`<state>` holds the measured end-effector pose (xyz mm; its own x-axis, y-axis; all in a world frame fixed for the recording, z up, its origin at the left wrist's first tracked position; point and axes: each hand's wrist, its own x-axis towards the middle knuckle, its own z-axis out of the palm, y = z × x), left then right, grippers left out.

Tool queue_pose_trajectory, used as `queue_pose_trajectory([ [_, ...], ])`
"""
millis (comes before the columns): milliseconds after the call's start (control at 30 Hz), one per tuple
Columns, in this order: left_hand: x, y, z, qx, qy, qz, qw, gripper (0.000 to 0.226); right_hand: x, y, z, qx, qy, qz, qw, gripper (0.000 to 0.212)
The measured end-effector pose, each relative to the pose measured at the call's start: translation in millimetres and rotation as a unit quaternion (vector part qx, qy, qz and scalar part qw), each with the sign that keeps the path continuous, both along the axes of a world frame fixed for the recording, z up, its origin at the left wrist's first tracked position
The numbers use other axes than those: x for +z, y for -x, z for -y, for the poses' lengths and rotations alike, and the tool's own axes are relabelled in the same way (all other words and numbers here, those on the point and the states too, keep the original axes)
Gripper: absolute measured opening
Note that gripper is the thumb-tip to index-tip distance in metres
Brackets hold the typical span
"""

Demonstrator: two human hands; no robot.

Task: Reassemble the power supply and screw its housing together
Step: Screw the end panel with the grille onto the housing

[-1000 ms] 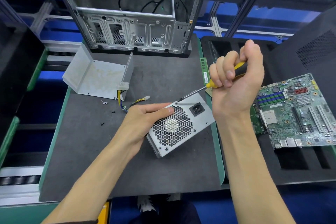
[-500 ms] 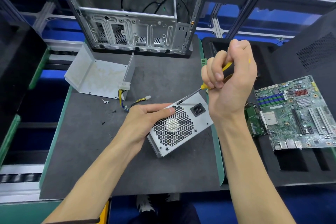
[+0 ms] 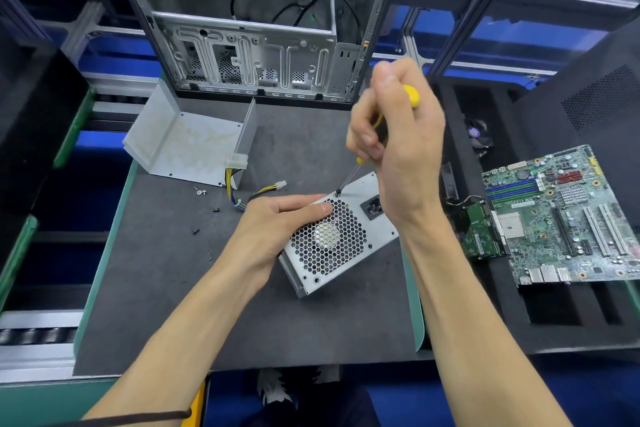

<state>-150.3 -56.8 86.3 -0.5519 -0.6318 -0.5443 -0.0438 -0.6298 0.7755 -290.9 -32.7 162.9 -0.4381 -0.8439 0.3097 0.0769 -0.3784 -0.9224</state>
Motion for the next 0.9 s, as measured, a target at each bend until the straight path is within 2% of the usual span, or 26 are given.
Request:
queue_pose_trajectory([
  [133,-0.6,0.0,0.9,0.002,-0.007,-0.002,1.000,0.015,2.4,-1.0,2.0,0.076,-0.044,-0.034,0.996,0.037],
  [300,-3.1,-0.5,1.4,0.000,-0.012,-0.010,1.000,0.017,5.2,-4.8,-1.9,0.053,-0.018,-0.063,0.996,0.013],
  [400,-4.1,-0.1,1.3,0.000,-0.010,-0.013,1.000,0.017,5.4,-4.0,-1.3,0.047,-0.039,-0.054,0.997,0.009],
  [500,-5.3,0.0,1.8,0.002,-0.008,-0.010,1.000,0.016,3.9,-2.3,-2.2,0.068,-0.065,-0.065,0.993,0.031],
  [533,-5.5,-0.1,1.7,0.002,-0.008,-0.011,1.000,0.017,4.3,-3.5,-3.9,0.067,-0.061,-0.069,0.994,0.028],
  [600,-6.2,-0.3,1.4,0.000,-0.009,-0.015,1.000,0.018,2.7,-5.9,-6.6,0.056,-0.039,-0.073,0.995,0.008],
  [700,-6.3,-0.2,0.9,0.000,-0.008,-0.018,1.000,0.019,2.9,-7.8,-7.0,0.042,-0.036,-0.067,0.996,0.005],
  [800,-6.6,-0.2,1.4,0.002,-0.005,-0.015,1.000,0.019,2.4,-4.1,-6.9,0.062,-0.058,-0.068,0.994,0.031],
  [833,-6.6,-0.1,1.5,0.002,-0.005,-0.014,1.000,0.020,1.2,-2.7,-6.7,0.059,-0.060,-0.069,0.994,0.033],
  [900,-7.0,0.1,1.1,0.004,-0.008,-0.017,1.000,0.020,1.3,-3.8,-8.1,0.052,-0.040,-0.073,0.995,0.026],
])
